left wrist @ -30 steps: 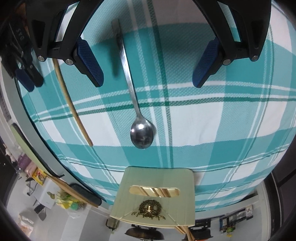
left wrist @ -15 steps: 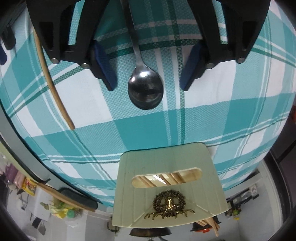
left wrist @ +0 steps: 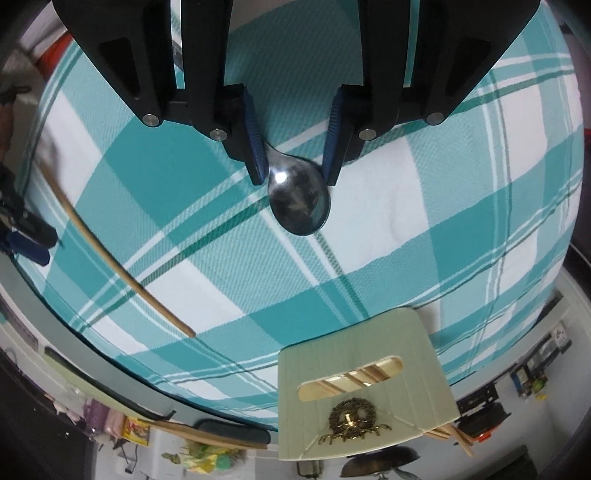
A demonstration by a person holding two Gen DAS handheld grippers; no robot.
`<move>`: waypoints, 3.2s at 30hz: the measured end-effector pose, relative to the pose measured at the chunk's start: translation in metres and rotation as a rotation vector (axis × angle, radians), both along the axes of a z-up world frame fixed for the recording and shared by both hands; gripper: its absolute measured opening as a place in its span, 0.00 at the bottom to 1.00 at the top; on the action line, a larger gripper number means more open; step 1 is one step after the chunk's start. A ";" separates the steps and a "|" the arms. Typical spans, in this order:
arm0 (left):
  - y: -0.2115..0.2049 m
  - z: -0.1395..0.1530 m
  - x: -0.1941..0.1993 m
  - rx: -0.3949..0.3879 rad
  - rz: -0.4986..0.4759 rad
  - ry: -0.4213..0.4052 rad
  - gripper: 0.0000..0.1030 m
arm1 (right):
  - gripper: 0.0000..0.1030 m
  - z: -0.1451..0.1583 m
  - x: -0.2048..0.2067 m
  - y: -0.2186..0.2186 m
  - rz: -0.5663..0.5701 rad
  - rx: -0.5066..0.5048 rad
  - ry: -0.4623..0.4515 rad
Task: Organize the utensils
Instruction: 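Close the left tool on the metal spoon while the right tool grasps the bamboo chopstick, then lift the spoon with the left tool while the right tool carries the chopstick over the holder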
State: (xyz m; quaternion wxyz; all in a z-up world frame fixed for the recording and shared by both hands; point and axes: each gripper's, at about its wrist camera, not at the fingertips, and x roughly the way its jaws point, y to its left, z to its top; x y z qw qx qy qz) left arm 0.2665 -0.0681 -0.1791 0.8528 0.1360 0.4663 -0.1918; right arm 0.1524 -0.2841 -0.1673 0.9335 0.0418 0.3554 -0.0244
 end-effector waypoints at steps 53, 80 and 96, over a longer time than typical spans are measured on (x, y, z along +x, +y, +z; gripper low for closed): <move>0.028 0.004 0.010 -0.209 0.238 -0.022 0.35 | 0.06 -0.010 0.160 0.042 0.278 -0.062 0.329; 0.057 0.138 -0.057 -0.384 0.197 -0.347 0.34 | 0.06 0.149 0.052 0.041 0.294 0.064 -0.104; 0.061 0.177 -0.061 -0.410 0.167 -0.402 0.34 | 0.06 0.184 0.054 0.042 0.322 0.090 -0.172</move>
